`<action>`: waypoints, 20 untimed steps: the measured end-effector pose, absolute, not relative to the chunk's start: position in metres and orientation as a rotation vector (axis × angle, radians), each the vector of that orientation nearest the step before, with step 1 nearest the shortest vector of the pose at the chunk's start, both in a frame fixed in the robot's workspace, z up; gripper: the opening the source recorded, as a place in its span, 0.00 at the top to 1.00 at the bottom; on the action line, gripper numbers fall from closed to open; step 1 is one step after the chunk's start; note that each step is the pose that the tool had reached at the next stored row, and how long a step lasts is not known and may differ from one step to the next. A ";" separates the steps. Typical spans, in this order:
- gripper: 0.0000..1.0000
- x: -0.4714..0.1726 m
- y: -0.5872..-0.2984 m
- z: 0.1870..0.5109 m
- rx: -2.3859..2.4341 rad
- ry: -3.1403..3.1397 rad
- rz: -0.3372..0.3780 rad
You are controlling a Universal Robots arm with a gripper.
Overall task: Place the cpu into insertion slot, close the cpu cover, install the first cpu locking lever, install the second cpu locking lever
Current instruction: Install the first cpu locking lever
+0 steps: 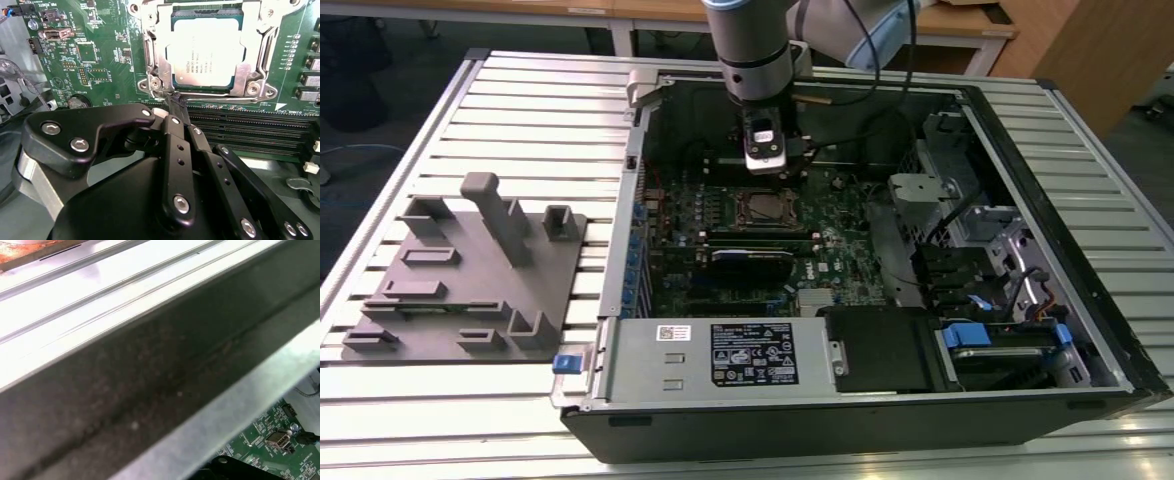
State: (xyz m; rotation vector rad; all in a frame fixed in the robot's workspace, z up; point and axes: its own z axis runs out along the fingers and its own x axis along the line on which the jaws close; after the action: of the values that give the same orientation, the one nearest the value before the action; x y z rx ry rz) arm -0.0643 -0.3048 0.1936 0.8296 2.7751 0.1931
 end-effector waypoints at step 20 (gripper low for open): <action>0.89 -0.064 -0.305 0.192 0.830 2.775 0.194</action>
State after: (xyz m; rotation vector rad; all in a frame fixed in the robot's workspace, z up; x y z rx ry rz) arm -0.0639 -0.3048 0.1921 0.8297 2.7754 0.1940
